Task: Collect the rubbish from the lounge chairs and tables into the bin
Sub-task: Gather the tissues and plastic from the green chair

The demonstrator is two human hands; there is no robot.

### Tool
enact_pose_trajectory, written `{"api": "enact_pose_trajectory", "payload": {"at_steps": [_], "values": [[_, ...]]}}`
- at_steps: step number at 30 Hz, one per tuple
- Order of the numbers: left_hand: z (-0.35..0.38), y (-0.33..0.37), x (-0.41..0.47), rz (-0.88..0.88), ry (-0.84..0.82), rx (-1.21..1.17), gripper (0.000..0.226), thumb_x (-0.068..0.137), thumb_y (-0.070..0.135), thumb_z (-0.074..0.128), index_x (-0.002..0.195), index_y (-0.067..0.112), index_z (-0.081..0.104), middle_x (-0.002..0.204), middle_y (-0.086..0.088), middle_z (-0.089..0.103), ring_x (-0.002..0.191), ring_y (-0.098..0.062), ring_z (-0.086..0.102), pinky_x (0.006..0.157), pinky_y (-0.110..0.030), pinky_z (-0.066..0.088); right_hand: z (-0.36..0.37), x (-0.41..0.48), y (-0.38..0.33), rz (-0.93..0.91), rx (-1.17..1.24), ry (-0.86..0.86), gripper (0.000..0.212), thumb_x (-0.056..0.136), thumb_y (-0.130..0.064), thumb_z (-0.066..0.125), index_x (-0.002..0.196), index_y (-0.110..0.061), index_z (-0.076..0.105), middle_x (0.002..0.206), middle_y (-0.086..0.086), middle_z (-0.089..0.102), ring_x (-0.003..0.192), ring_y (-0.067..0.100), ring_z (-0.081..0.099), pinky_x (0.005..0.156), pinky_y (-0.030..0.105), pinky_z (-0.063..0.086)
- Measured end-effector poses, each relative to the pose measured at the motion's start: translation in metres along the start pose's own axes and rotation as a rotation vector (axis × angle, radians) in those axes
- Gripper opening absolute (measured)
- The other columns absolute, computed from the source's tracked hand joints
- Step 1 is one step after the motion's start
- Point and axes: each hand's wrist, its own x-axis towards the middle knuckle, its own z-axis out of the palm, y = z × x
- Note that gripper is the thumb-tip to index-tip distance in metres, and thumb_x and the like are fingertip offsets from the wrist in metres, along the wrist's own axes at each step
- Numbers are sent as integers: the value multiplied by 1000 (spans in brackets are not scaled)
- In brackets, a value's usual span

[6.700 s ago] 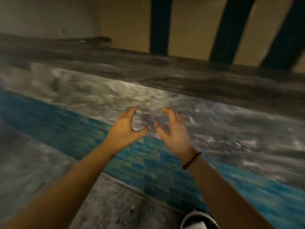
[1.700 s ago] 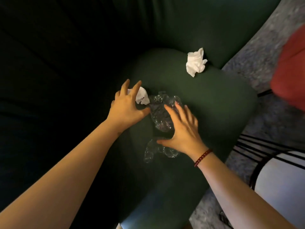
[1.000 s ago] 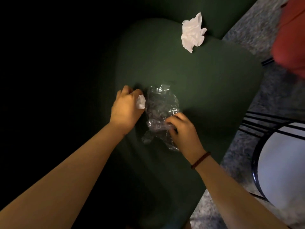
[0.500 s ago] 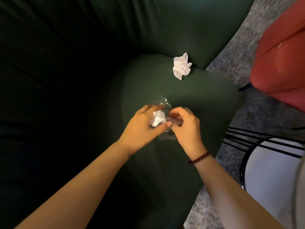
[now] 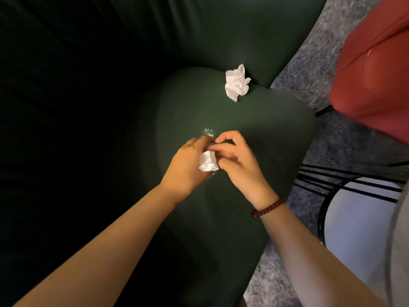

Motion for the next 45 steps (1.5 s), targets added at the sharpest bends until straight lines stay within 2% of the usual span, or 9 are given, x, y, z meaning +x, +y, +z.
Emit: {"api": "enact_pose_trajectory", "payload": {"at_steps": [4,9,13,16,23,30,36,41,45], "values": [[-1,-1,-3,-68,73,96,25,72,9,66,97,11,61,89,-3,58,78,-22,56,61,-22,32,-5,1,3,-119,-490,138,49,69,-1,61,111,-24,49,107,-8,58,103,12,52,88,22,37],[-17,6,-9,24,166,-43,24,63,-5,64,78,12,56,73,6,48,63,-12,48,56,-17,32,-5,3,5,22,-581,-193,95,63,-10,75,138,-34,23,141,-6,38,125,10,38,98,19,32],[-23,11,-12,50,191,-145,19,68,0,65,79,11,54,75,5,51,66,-7,48,60,-11,34,10,5,8,25,-461,-67,53,65,-9,76,110,-20,51,96,-7,61,87,10,58,66,4,39],[-21,8,-15,39,181,-163,23,69,4,66,81,16,51,76,12,48,69,-4,48,61,-6,34,14,5,6,7,-451,25,31,69,-4,70,83,-21,48,73,-10,58,63,7,56,54,4,38],[-8,-6,-12,-32,130,-53,34,73,11,70,101,11,51,97,-1,53,77,-9,47,62,-10,33,12,-4,-3,-84,-421,114,29,74,4,66,97,-10,55,89,1,62,76,14,60,65,13,48],[-6,-8,-7,11,6,8,60,67,17,70,122,18,44,107,6,52,96,-6,44,68,-9,31,16,-13,-12,-104,-321,-12,37,74,11,55,106,-9,58,98,-1,64,91,9,63,80,15,50],[-8,-12,-2,-61,-17,207,22,71,22,66,88,15,55,84,2,50,81,-20,55,62,-25,34,5,-1,-7,-105,-482,-93,43,72,10,50,106,-13,64,102,-1,67,96,6,58,82,2,38],[-21,-5,13,-135,71,125,20,72,16,66,73,21,46,82,-1,49,77,-25,54,59,-28,35,-22,47,-17,-194,-736,74,32,79,-7,59,110,-13,61,104,4,65,95,18,57,91,33,45],[-30,9,42,-190,137,76,24,69,14,70,76,19,47,85,-1,46,73,-28,53,56,-29,36,-49,100,-24,-223,-923,169,38,80,-13,61,118,-13,54,115,9,61,106,27,53,95,40,40]]}}
